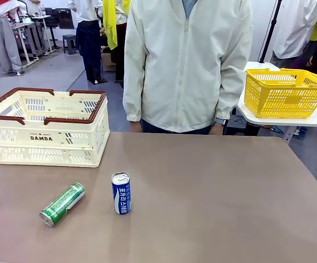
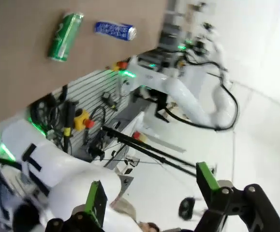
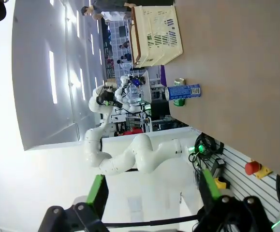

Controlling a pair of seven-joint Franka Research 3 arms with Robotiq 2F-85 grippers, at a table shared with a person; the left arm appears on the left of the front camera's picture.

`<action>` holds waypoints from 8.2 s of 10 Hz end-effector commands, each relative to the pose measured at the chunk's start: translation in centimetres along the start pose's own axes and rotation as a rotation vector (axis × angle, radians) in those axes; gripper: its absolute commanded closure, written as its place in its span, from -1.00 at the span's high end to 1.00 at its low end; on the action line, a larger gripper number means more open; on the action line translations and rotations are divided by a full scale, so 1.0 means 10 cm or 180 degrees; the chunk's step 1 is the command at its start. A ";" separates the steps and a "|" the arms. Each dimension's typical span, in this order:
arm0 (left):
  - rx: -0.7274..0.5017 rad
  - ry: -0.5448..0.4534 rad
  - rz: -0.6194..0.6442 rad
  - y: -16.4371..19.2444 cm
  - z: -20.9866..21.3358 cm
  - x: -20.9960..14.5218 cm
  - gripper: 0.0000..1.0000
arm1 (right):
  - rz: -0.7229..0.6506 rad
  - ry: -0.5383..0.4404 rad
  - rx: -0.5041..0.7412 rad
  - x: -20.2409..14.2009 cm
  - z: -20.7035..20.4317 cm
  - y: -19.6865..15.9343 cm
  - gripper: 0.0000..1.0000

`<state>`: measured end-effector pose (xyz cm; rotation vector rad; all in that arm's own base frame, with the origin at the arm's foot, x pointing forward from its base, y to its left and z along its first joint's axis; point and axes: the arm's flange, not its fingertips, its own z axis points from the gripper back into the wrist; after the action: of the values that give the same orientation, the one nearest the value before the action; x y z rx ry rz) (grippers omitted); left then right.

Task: Place the drinks into the Shopping basket.
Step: Pick up one drink and place it into the Shopping basket.

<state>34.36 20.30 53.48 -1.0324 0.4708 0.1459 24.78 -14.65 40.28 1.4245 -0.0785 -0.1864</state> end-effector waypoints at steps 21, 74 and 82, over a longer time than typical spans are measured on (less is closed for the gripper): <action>0.2977 -0.2094 -0.0173 -1.64 -4.77 0.46 1.00 | -0.0052 0.0014 -0.0003 -0.01 0.02 0.06 1.00; 0.3390 -0.1975 -0.0964 -1.23 -2.45 3.21 -1.00 | -0.0052 0.0014 -0.0003 -0.01 0.02 0.06 1.00; 0.3177 -0.2102 -0.0986 -1.41 -2.18 3.12 1.00 | -0.0052 0.0014 -0.0003 -0.01 0.02 0.06 1.00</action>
<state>60.30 -9.36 40.48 -0.0125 -0.2312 -0.0397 24.71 -14.66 40.31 1.4232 -0.0781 -0.1882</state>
